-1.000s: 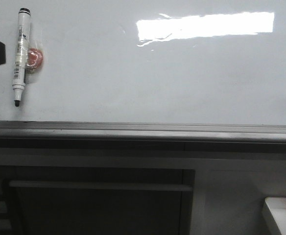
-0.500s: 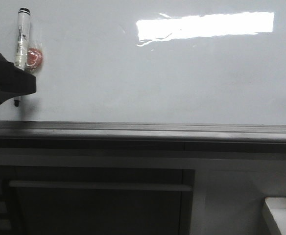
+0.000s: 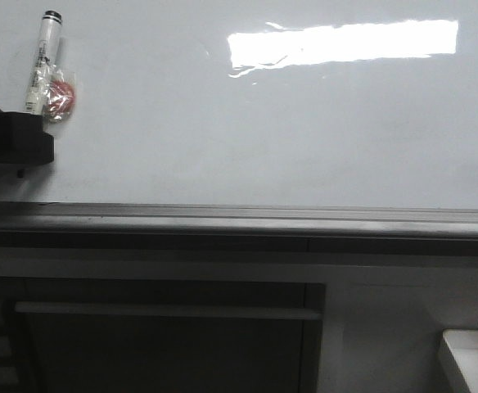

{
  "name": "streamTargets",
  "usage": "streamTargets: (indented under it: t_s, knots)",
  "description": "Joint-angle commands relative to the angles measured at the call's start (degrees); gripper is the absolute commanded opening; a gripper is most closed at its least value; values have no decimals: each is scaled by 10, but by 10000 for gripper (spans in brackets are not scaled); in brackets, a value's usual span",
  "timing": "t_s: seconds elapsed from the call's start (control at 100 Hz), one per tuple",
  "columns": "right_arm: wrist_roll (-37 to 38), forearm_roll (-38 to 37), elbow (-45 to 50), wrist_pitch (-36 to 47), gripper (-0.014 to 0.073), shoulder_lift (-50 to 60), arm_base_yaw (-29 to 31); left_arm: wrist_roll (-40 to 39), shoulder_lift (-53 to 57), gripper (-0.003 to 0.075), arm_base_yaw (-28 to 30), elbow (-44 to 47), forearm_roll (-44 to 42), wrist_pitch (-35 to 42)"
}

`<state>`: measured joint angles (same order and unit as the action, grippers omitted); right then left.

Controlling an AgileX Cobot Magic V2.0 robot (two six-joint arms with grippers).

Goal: Write number 0 on whiteboard

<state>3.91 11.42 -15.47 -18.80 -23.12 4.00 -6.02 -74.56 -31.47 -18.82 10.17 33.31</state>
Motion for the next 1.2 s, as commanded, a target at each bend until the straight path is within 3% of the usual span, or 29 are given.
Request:
streamTargets:
  t_s: [0.0, 0.14, 0.22, 0.34, 0.46, 0.56, 0.68, 0.74, 0.96, 1.19]
  knots:
    - [-3, 1, -22, 35, -67, -8, 0, -6, 8, -20, -4, -17, 2, 43]
    - [-11, 1, -51, -14, -67, -8, -4, -6, 12, -20, -4, -17, -45, 43]
    - [-67, 21, -72, -27, -67, -8, -34, -6, 22, -20, -4, -17, -112, 44]
    - [-187, 77, -113, -71, -66, -20, -117, -6, 37, -20, -4, -17, -249, 73]
    - [-243, 105, -145, -100, -50, -47, -212, -6, 44, -20, -4, -17, -367, 138]
    - [-258, 109, -167, -93, 80, -71, -293, -6, 46, -20, -4, -17, -456, 169]
    - [-265, 109, -180, -58, 358, -99, -380, -6, 46, -20, -4, -17, -549, 172]
    - [-283, 109, -186, -48, 434, -116, -420, -6, 46, -20, -4, -17, -587, 175]
    - [-305, 106, -207, 14, 434, -192, -530, -6, 46, -20, -4, -17, -644, 177]
    - [-311, 106, -234, 49, 434, -261, -553, -6, 46, -20, -4, -17, -668, 181]
